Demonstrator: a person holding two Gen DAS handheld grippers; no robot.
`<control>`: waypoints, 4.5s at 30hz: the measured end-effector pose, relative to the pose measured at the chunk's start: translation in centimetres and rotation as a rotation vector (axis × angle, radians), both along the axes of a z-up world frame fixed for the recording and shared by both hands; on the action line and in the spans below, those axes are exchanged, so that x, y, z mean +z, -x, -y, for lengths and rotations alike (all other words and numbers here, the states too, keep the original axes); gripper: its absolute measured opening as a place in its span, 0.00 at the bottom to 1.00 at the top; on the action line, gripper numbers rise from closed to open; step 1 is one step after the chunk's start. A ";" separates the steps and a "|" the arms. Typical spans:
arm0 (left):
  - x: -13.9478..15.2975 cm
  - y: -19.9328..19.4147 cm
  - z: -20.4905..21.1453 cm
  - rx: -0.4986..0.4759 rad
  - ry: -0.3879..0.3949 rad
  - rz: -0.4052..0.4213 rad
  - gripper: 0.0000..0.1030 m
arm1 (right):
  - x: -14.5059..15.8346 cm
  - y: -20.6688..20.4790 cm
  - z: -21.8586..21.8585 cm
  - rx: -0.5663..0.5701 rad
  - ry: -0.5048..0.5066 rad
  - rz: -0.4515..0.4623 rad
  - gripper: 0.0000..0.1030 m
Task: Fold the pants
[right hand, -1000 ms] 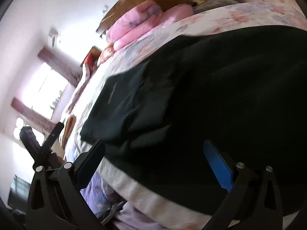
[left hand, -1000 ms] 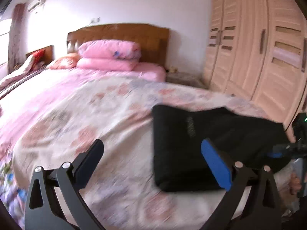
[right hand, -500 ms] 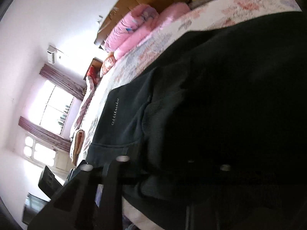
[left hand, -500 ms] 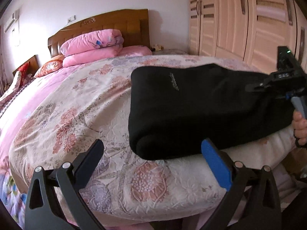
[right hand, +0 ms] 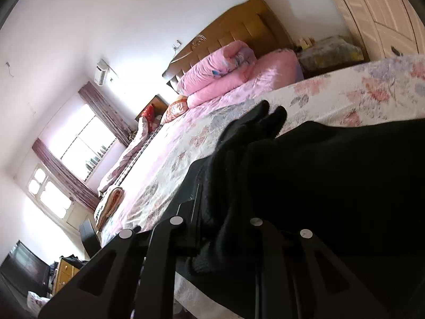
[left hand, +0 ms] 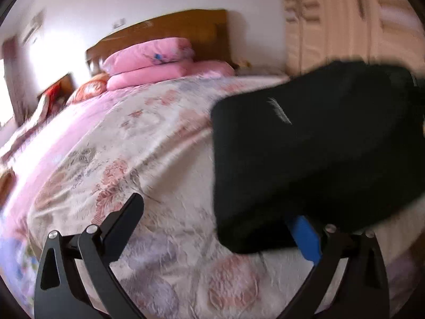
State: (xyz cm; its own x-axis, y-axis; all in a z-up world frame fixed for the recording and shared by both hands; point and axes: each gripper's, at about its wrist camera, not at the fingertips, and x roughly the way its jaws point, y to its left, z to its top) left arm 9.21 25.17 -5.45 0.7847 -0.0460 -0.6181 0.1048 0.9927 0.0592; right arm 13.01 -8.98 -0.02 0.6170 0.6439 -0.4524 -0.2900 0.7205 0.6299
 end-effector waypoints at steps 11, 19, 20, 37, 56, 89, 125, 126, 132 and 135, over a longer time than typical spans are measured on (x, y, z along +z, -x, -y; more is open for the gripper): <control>-2.5 -0.5 -3.5 0.134 0.100 -0.083 0.99 | -7.1 -0.1 0.9 0.014 0.005 -0.152 0.18; -1.8 -0.1 -1.9 0.078 -0.059 -0.155 0.99 | -9.2 0.1 2.4 -0.014 0.036 -0.215 0.47; -1.0 0.5 -1.5 0.042 -0.110 -0.175 0.99 | -8.5 0.5 2.6 -0.018 0.079 -0.213 0.58; -2.2 -8.0 8.5 -0.123 -0.023 -0.249 0.99 | -7.9 0.7 -5.3 0.101 0.624 -0.003 0.89; -1.8 -11.7 19.0 -0.234 0.008 -0.313 0.99 | -9.2 14.6 23.7 -0.589 0.025 -0.235 0.91; 1.6 -9.9 19.1 -0.275 0.082 -0.241 0.99 | -11.7 12.3 24.9 -0.659 -0.132 -0.137 0.29; 1.9 -5.7 -8.5 0.106 0.472 -0.207 0.99 | -8.3 7.5 -19.1 0.228 1.089 0.473 0.46; 1.6 -5.8 -8.1 0.084 0.498 -0.217 0.99 | -7.8 7.2 -18.3 0.221 1.053 0.449 0.71; 1.6 -6.9 -3.3 -0.137 0.635 -0.286 0.99 | -3.5 8.4 -11.5 0.213 0.697 0.407 0.96; 1.1 -8.0 0.0 -0.203 0.615 -0.356 0.99 | -2.5 8.8 -7.1 0.097 0.561 0.359 0.96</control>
State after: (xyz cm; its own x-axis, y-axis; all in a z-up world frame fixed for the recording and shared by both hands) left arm 17.20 25.13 -4.30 0.4806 -0.5891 -0.6496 0.1985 0.7946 -0.5738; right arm 4.24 -1.84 -2.49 0.7425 0.4312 -0.5125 -0.4918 0.8705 0.0200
